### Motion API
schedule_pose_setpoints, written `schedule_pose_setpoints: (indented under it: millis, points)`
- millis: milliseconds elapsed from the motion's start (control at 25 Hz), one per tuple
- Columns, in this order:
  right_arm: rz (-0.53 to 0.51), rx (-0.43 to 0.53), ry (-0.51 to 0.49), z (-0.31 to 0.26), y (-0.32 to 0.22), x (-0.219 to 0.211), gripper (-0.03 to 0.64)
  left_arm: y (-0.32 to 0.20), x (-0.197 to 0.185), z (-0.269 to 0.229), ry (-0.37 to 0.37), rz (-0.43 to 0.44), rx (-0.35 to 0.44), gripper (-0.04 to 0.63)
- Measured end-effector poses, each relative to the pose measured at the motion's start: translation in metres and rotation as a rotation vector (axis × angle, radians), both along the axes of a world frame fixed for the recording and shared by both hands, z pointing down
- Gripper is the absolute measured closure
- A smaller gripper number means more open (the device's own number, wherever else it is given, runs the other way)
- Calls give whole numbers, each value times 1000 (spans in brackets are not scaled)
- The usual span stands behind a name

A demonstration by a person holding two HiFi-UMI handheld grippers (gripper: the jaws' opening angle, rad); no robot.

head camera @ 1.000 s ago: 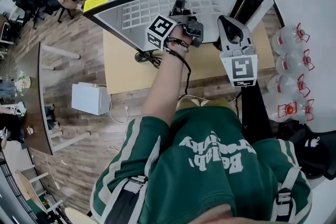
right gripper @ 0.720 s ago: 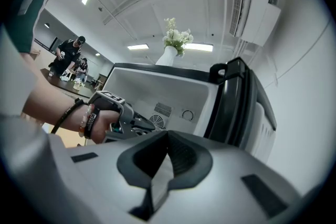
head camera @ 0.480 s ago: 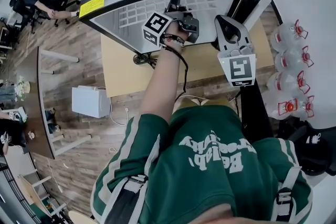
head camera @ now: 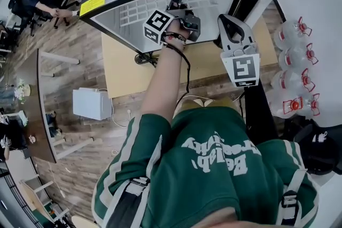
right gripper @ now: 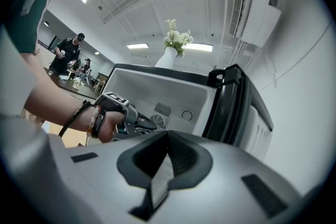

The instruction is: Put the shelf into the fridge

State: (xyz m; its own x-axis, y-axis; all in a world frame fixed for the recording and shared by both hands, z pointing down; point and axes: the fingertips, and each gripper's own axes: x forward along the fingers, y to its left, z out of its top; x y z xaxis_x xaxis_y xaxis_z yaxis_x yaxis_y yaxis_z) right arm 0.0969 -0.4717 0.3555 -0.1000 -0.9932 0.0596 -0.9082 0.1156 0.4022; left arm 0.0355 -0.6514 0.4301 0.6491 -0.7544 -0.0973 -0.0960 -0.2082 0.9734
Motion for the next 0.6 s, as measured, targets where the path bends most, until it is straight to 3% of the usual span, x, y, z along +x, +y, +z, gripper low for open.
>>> schedule_pose_setpoints:
  millis: [600]
  points:
    - [7, 12, 8, -2, 42, -5, 614, 37, -15, 1, 7, -25, 1, 529]
